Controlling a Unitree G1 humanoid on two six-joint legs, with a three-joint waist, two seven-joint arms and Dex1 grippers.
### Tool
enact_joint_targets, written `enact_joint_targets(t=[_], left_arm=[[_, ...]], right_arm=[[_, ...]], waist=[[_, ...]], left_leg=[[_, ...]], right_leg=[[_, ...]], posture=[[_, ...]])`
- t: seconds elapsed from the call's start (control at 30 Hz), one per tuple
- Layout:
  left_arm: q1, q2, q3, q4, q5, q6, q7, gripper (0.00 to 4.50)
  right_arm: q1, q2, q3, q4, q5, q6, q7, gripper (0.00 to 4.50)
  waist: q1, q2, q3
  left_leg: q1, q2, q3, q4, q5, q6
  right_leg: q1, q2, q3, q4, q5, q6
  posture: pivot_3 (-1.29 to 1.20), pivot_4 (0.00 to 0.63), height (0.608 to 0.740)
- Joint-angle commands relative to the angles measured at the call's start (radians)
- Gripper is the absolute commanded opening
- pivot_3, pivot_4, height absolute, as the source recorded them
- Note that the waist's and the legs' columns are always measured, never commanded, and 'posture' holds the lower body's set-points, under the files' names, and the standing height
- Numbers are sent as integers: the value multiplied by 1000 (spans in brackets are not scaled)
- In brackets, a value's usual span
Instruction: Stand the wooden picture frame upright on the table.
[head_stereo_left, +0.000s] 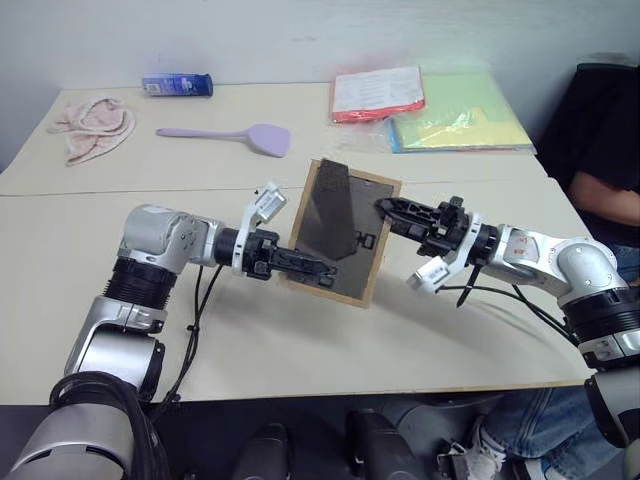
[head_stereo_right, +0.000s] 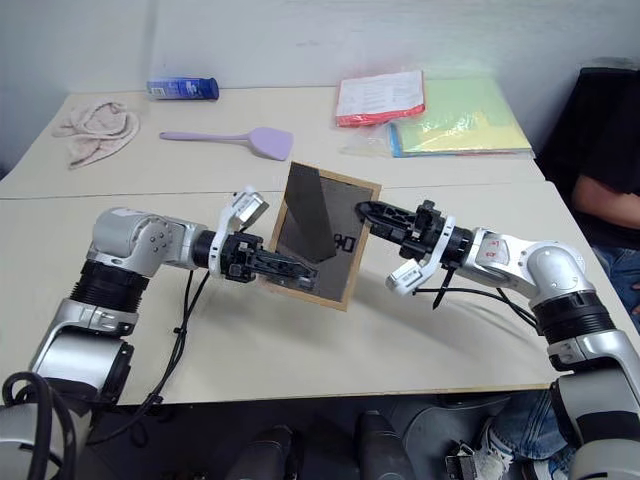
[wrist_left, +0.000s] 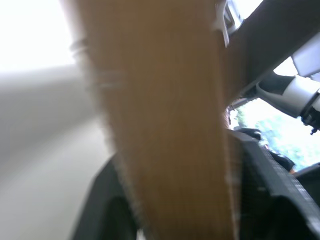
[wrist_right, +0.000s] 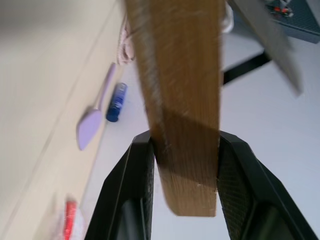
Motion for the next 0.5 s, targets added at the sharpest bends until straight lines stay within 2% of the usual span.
enact_joint_targets(t=[0.03, 0.13, 0.27, 0.33, 0.37, 0.43, 0.5], left_arm=[[-1, 61, 68, -49, -19, 10, 17, 3514], [27, 111, 126, -93, -51, 34, 28, 4484], [69, 177, 253, -163, -120, 98, 46, 4500], [171, 266, 340, -268, -137, 4, -6, 4500], [226, 302, 401, -338, -143, -51, -16, 4500], [298, 335, 457, -424, -137, -129, -6, 4500], [370, 349, 467, -489, -111, -213, 1, 4500]], right_arm=[[-37, 0, -18, -1, 75, -36, -10, 1247], [-47, 15, -16, 29, 111, -38, 17, 1246], [-51, 40, -23, 77, 208, -41, 76, 1246], [-42, 69, -3, 142, 442, -50, 229, 1246], [-9, 94, 27, 127, 679, 19, 404, 1245], [80, 140, 52, 1, 1126, 270, 750, 1245], [156, 172, 24, -170, 1470, 598, 967, 1243]], waist=[[-10, 0, 0], [-20, 0, 0], [-29, 0, 0], [-42, 0, 0], [-49, 0, 0], [-54, -1, 0], [-48, -1, 0]], left_leg=[[0, 0, 0, 0, 0, 0], [0, 0, 0, 0, 0, 0], [0, 1, 0, 0, 0, 0], [0, 1, -1, -1, 0, 0], [0, 2, -1, -1, 0, 0], [1, 3, -1, -1, 0, 0], [1, 5, -4, 0, -1, 1]], right_leg=[[0, 0, 0, 0, 0, 0], [0, 0, 0, 0, 0, 0], [0, 0, 1, 0, 0, 0], [0, 0, 1, 0, 0, 0], [1, 0, 1, -1, 0, 0], [3, 0, 1, -3, 0, 0], [6, -1, -2, -4, 0, 0]], posture=[[0, 150, 740], [0, 150, 740], [0, 150, 740], [0, 150, 740], [0, 150, 740], [0, 150, 740], [0, 150, 740]])
